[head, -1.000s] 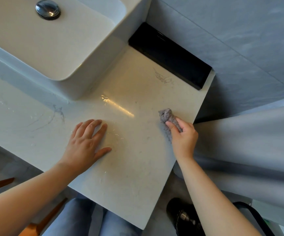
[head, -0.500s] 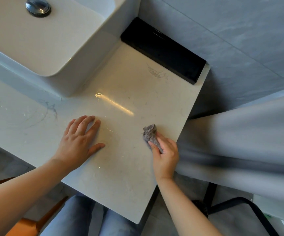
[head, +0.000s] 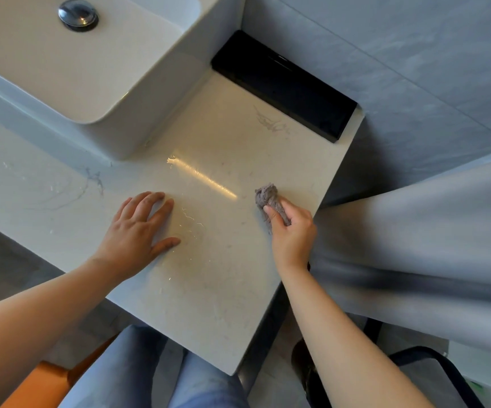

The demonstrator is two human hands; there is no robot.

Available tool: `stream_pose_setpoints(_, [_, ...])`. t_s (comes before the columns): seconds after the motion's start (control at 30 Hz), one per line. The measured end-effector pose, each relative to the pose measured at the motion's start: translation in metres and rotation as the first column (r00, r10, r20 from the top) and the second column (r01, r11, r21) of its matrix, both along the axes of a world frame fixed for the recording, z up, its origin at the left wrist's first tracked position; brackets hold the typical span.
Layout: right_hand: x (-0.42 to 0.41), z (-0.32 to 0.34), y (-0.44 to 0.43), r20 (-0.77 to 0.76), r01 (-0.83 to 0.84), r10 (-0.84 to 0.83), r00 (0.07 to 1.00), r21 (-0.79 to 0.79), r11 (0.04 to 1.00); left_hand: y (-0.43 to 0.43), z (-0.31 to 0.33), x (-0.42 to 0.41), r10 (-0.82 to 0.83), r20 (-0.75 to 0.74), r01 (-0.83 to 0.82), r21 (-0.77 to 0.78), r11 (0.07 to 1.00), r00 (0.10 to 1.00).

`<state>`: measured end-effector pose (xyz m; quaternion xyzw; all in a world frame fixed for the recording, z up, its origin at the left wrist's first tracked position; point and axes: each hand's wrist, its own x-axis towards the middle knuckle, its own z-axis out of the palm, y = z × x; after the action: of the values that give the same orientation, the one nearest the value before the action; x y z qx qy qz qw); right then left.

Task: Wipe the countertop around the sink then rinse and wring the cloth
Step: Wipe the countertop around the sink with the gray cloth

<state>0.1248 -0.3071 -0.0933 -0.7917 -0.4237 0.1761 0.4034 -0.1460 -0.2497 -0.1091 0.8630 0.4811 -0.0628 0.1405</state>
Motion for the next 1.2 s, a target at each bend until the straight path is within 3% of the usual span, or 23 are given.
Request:
stream_pose_setpoints(0.17, [-0.013,-0.028,0.002,0.161,-0.007,0.007,0.987,-0.002,1.0,0.001,0.003,0.0,0.045,0.084,-0.044,-0.015,0.999,0.995])
stream_pose_setpoints(0.27, [-0.035,-0.033,-0.012,0.163,-0.014,0.017,0.987,-0.015,1.0,0.004,0.006,-0.003,0.063,0.162,-0.059,-0.027,0.998,0.985])
stream_pose_setpoints(0.43, [-0.075,-0.033,-0.04,0.15,-0.189,0.191,0.97,-0.029,0.982,0.005,0.011,-0.028,0.139,0.224,-0.14,-0.013,0.99,0.964])
stream_pose_setpoints(0.6, [-0.076,-0.01,-0.027,-0.027,-0.251,0.25,0.968,-0.062,0.966,0.007,0.01,-0.056,0.118,0.181,-0.121,0.009,0.993,0.976])
stream_pose_setpoints(0.7, [-0.063,0.004,0.011,0.007,-0.172,0.172,0.985,-0.013,0.985,0.012,0.006,-0.068,0.118,0.122,-0.123,0.035,0.992,0.986])
stream_pose_setpoints(0.83, [-0.052,-0.012,0.062,0.053,-0.082,0.085,0.995,-0.06,0.995,0.016,0.0,-0.08,0.16,0.107,-0.162,0.015,0.987,0.981])
stream_pose_setpoints(1.0, [-0.065,-0.028,0.072,0.084,-0.032,0.04,0.996,-0.084,0.996,0.015,-0.004,-0.086,0.163,0.111,-0.167,0.03,0.985,0.98])
stream_pose_setpoints(1.2, [-0.097,-0.032,0.038,0.146,-0.145,0.151,0.978,-0.049,0.988,0.017,-0.008,-0.094,0.137,0.142,-0.14,0.01,0.99,0.98])
